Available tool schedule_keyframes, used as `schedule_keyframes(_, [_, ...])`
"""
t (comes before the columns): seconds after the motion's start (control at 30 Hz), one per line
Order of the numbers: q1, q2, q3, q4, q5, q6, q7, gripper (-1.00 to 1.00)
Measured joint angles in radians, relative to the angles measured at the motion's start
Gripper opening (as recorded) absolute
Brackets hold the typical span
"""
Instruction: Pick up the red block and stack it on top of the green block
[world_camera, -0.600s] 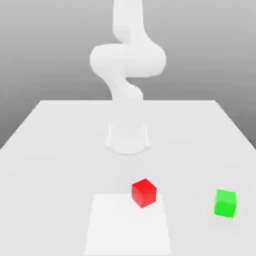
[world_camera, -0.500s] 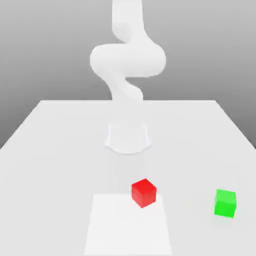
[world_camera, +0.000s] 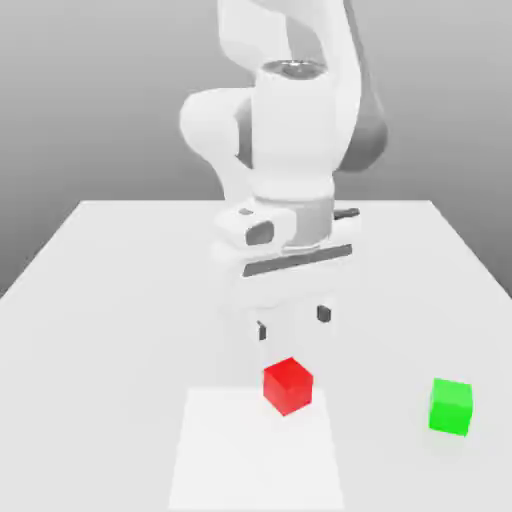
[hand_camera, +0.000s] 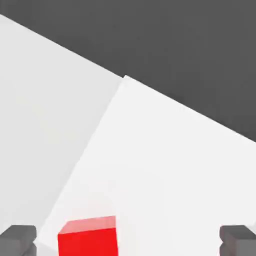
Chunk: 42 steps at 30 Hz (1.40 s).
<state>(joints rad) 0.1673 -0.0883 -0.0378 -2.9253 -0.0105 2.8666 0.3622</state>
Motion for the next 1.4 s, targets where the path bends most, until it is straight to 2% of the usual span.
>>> schedule_keyframes(0.17, [-0.008,0.218,0.021,0.009,0.025,0.181,-0.033,0.00])
schedule_keyframes(0.2, [-0.014,0.250,0.027,0.013,0.028,0.208,-0.036,-1.00])
schedule_keyframes(0.43, [-0.018,0.255,0.031,0.013,0.025,0.211,-0.034,-1.00])
schedule_keyframes(0.7, [-0.017,-0.006,0.027,-0.022,0.008,-0.014,-0.021,-1.00])
schedule_keyframes(0.9, [0.098,0.020,0.120,0.105,0.028,-0.116,0.029,-1.00])
schedule_keyframes(1.17, [0.299,0.109,0.219,0.304,0.004,-0.225,0.143,-1.00])
schedule_keyframes(1.33, [0.324,0.271,0.189,0.333,-0.066,-0.095,0.205,-1.00])
schedule_keyframes(1.37, [0.328,0.295,0.183,0.334,-0.078,-0.072,0.213,1.00])
schedule_keyframes(1.4, [0.328,0.295,0.183,0.334,-0.078,-0.072,0.213,1.00])
